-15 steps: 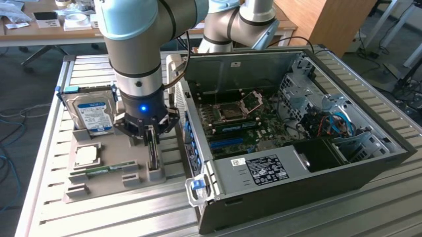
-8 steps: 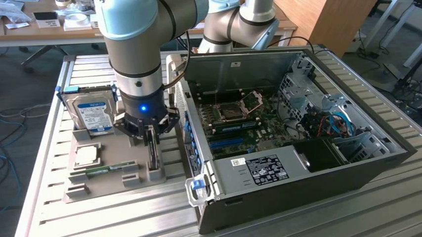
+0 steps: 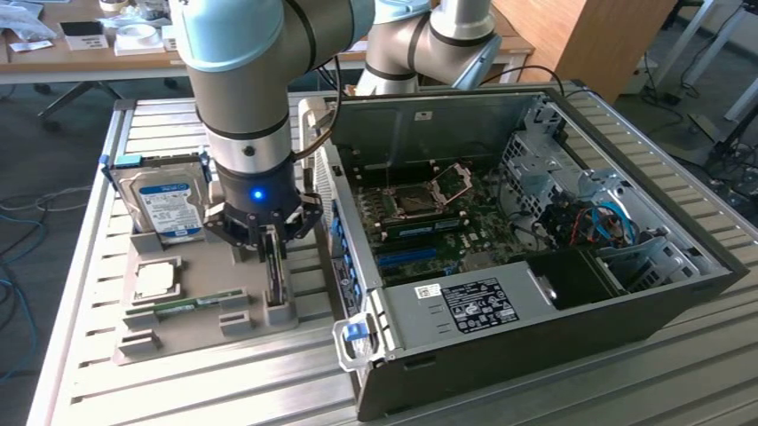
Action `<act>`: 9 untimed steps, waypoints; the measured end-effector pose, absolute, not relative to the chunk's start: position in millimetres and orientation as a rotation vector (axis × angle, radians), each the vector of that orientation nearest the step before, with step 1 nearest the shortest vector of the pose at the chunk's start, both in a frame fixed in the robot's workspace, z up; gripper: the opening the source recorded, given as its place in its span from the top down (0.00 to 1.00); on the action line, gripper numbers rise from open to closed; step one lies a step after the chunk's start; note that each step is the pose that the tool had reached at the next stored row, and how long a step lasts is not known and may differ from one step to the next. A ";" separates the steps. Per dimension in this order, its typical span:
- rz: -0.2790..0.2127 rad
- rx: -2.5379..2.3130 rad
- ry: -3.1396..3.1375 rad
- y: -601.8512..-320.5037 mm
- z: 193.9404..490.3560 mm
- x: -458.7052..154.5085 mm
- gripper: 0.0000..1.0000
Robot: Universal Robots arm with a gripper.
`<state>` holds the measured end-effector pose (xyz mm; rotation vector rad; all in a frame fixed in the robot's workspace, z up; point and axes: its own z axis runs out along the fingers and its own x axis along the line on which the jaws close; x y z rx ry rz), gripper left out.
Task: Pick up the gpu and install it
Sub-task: 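Pick up the gpu and move the gpu toward the slot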
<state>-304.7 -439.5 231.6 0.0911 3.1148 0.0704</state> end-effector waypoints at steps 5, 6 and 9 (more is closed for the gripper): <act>0.070 0.091 3.115 -439.6 231.6 -304.7 0.73; 0.070 0.091 3.115 -439.6 231.6 -304.7 0.73; 0.070 0.091 3.115 -439.5 231.6 -304.7 0.73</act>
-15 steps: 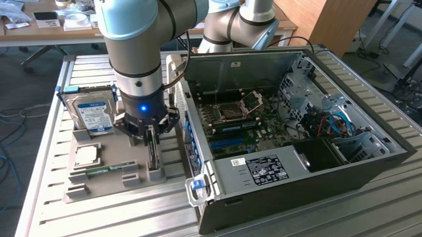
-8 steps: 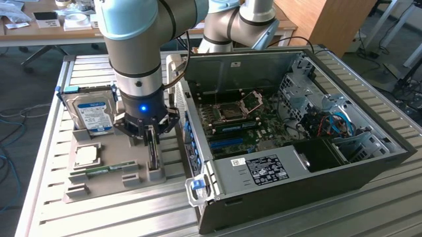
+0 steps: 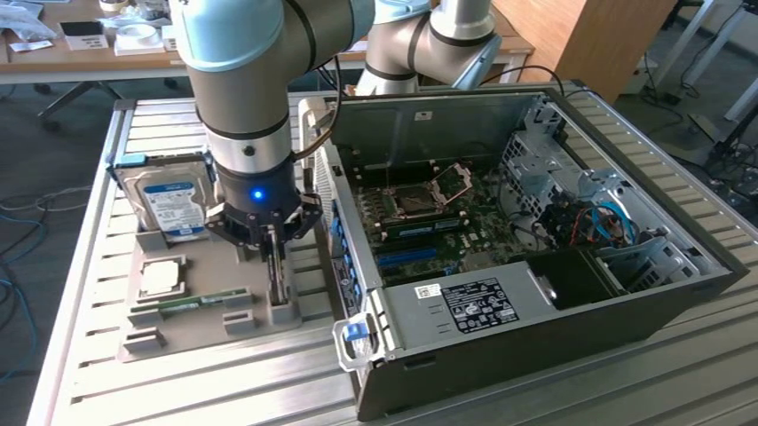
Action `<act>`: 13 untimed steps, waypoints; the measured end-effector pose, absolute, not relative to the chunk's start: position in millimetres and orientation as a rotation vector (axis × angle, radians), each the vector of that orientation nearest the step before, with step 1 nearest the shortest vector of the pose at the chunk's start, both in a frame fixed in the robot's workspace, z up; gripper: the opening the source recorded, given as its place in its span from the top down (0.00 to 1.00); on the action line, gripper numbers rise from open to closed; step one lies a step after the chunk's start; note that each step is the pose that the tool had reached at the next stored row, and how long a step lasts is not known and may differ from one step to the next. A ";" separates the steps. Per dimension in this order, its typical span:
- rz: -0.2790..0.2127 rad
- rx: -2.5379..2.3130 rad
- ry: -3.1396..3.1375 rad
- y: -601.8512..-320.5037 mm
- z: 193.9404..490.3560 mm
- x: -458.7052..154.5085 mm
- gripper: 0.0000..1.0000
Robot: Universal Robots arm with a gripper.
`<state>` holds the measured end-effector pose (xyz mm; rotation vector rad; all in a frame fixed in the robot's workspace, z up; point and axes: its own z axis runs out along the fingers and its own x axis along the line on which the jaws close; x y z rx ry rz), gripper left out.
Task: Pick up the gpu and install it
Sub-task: 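Pick up the gpu and move the gpu toward the slot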
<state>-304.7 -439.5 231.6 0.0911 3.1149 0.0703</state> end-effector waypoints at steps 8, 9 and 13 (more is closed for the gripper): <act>0.070 0.091 3.115 -439.6 231.6 -304.7 0.73; 0.072 0.089 3.115 -439.5 231.6 -304.7 0.73; 0.074 0.063 3.116 -439.5 231.6 -304.7 0.73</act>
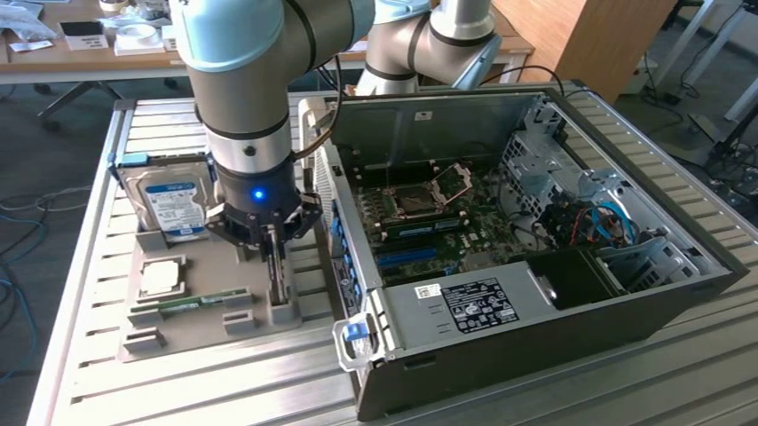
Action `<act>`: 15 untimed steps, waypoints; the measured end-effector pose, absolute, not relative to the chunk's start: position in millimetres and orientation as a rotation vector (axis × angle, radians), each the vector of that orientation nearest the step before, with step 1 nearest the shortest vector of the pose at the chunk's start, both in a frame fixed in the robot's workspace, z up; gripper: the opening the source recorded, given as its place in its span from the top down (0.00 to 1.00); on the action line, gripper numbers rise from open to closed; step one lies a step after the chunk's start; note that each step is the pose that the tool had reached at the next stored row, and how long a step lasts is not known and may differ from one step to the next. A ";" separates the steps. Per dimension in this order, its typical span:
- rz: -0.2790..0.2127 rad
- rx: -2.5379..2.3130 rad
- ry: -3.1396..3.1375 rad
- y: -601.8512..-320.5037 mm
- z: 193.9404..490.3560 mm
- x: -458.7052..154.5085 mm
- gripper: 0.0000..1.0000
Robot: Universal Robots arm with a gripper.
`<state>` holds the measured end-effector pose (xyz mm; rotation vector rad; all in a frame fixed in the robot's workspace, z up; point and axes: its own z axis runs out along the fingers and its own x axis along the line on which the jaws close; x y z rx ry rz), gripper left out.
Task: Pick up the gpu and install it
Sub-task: 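Pick up the gpu and move the gpu toward the slot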
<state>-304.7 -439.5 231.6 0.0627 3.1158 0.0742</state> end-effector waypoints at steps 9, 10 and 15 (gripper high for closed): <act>0.074 0.062 3.116 -439.6 235.8 -304.7 0.73; 0.074 0.063 3.116 -439.6 238.4 -304.7 0.73; 0.074 0.063 3.116 -439.5 254.4 -304.7 0.73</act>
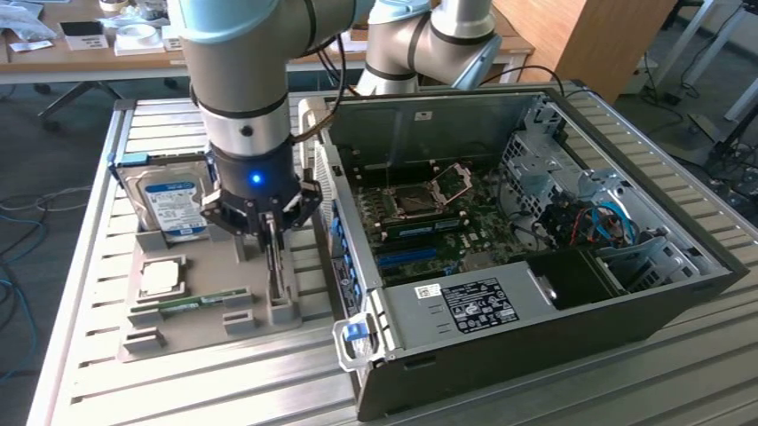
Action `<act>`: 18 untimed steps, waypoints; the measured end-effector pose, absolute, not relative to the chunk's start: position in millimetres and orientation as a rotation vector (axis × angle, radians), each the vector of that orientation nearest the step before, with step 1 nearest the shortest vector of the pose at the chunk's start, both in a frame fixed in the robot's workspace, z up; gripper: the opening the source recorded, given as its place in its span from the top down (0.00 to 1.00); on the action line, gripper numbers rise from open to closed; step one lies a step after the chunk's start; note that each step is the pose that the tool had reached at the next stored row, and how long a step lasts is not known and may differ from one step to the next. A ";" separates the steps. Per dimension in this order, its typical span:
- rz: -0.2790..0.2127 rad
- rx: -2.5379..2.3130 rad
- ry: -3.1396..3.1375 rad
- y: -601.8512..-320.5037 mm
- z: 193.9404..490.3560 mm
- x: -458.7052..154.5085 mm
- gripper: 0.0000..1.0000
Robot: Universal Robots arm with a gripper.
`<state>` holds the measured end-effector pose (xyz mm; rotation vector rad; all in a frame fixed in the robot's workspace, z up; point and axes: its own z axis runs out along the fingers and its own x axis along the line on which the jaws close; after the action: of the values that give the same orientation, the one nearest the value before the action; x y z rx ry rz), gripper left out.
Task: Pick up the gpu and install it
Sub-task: 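Pick up the gpu and move the gpu toward the slot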
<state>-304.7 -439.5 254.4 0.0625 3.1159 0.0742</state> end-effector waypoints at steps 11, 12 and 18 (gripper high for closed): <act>0.074 0.062 3.116 -439.5 302.7 -304.7 0.73; 0.074 0.063 3.116 -439.5 307.2 -304.7 0.73; 0.074 0.063 3.116 -439.5 332.3 -304.7 0.73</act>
<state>-304.7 -439.5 332.3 0.0625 3.1160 0.0741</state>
